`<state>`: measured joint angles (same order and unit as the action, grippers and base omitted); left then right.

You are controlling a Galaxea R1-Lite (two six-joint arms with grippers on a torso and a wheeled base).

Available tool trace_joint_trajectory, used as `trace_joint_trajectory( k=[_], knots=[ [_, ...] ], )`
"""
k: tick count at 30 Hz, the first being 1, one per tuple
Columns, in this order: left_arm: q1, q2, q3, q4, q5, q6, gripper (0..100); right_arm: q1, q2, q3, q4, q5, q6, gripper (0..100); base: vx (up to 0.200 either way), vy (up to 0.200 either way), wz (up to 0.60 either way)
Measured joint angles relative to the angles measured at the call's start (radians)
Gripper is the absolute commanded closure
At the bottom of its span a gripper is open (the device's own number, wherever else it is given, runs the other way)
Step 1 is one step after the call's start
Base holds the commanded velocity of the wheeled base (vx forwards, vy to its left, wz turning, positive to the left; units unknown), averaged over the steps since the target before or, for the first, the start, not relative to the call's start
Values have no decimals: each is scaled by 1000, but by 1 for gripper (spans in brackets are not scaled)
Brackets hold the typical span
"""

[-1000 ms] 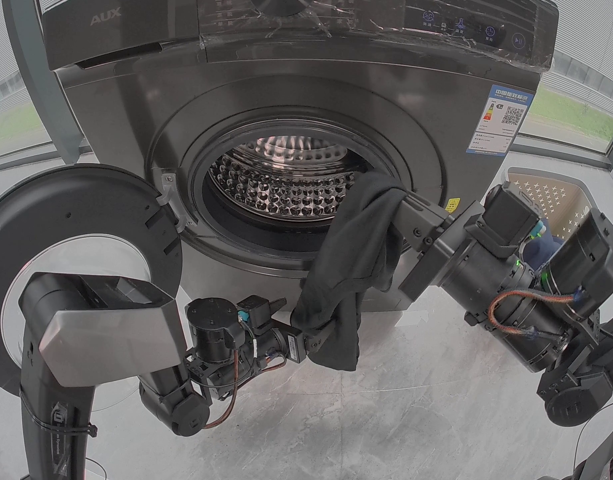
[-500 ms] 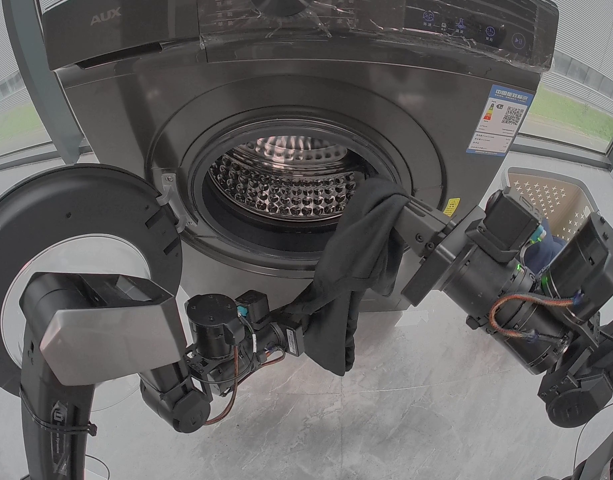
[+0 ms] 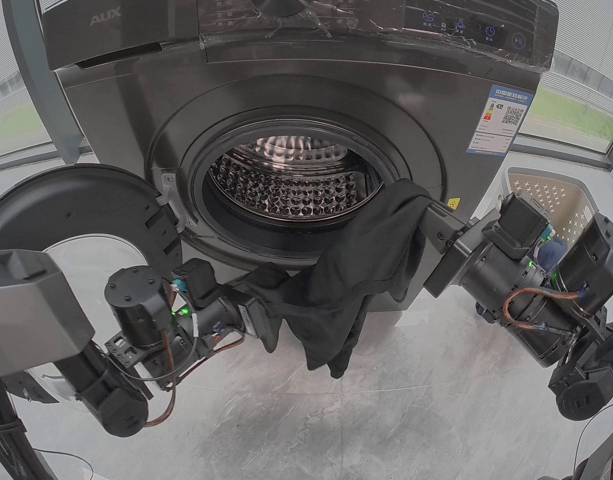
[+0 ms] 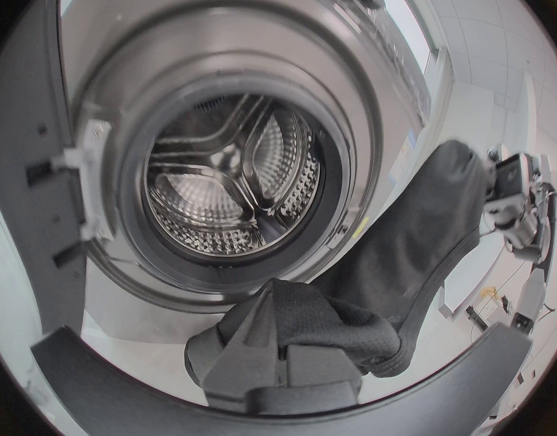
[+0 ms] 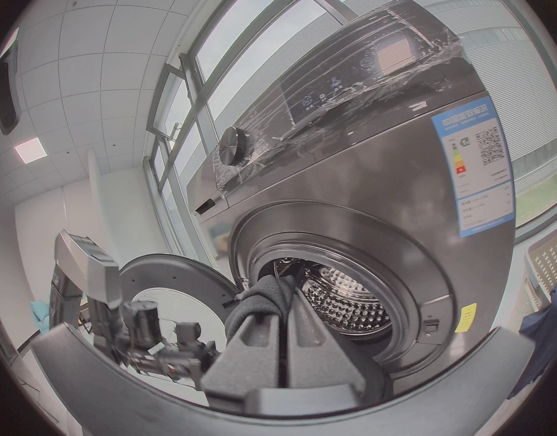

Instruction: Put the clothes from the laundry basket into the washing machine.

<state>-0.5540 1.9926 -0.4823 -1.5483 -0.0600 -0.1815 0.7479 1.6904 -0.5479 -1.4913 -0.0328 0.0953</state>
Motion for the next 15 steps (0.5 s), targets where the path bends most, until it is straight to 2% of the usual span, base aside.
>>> trace_joint_trajectory(
  k=[6,12,15],
  knots=[
    [43,-169,79,3,-2,-2,100,-48,-31,63,-1,6,-2,100,0,0,0],
    [131,-277,92,4,-22,-6,100,-112,-47,103,-11,15,-2,100,0,0,0],
    [153,-307,78,3,-27,-7,100,-141,-45,106,-13,16,-2,100,0,0,0]
  ],
)
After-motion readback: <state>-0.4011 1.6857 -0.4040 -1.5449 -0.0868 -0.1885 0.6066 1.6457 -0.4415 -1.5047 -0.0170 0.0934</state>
